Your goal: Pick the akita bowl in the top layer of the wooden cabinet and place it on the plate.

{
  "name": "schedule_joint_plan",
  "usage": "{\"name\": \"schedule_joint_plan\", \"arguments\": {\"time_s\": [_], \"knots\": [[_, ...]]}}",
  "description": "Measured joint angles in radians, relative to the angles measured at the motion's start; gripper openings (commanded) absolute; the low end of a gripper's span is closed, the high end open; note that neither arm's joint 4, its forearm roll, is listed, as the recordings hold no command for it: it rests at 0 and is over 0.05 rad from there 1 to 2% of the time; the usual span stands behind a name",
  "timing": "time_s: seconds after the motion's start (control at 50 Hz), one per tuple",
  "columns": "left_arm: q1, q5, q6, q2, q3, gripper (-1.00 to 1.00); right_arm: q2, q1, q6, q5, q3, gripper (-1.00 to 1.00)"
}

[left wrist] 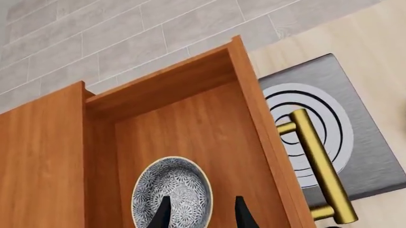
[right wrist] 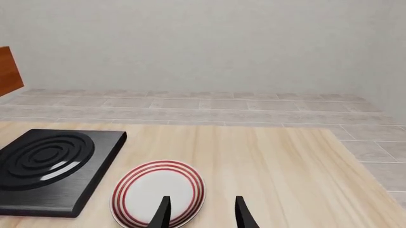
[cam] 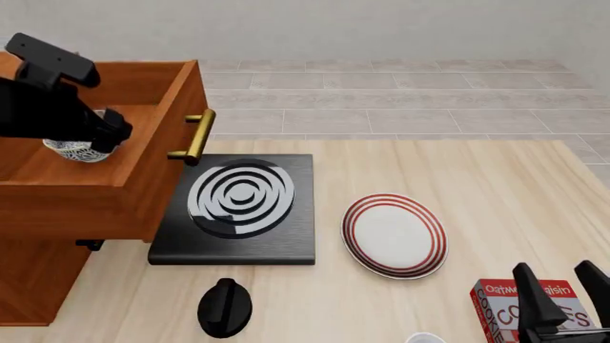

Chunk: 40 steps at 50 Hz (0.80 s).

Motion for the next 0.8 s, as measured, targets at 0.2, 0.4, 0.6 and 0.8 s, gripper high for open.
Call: {"name": "schedule_joint_plan", "arguments": {"time_s": [0.2, 0.4, 0.6, 0.8], "knots": [[0.009, -0.027, 0.001, 0.013, 0.021, 1.00, 0.018, 0.000, -0.002, -0.018, 0.000, 1.00], [0.010, -0.049, -0.002, 0.019, 0.042, 1.00, 0.015, 0.000, -0.004, -0.014, -0.001, 1.00], [0.010, -0.067, -0.004, 0.021, 0.064, 1.00, -0.003, 0.000, -0.005, 0.004, -0.002, 1.00], [0.009, -0.083, -0.006, 0.023, 0.083, 1.00, -0.018, 0.000, -0.007, 0.020, -0.004, 1.00]]}}
